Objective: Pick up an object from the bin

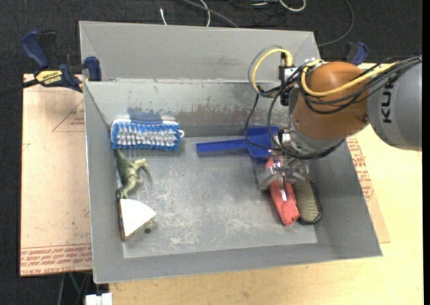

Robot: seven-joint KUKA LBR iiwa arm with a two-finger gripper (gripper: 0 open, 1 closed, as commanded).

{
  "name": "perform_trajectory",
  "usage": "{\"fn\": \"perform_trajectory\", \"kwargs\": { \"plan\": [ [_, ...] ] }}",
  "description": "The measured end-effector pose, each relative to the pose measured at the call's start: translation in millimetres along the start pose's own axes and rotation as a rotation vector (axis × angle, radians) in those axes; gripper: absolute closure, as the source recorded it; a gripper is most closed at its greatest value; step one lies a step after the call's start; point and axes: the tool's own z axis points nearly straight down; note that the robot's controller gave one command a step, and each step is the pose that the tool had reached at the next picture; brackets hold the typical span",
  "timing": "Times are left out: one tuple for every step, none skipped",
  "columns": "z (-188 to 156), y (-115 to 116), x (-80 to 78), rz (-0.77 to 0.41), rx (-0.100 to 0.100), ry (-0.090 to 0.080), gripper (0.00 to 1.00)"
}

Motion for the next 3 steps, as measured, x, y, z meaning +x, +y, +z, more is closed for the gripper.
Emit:
{"fn": "perform_trajectory", "kwargs": {
  "plan": [
    [-2.7,-0.1,-0.9,0.004,0.0,-0.003,1.0],
    [-3.5,0.0,-1.7,0.007,0.0,-0.005,1.0],
    [-3.8,0.0,-2.1,0.01,-0.001,-0.007,1.0]
  ]
}}
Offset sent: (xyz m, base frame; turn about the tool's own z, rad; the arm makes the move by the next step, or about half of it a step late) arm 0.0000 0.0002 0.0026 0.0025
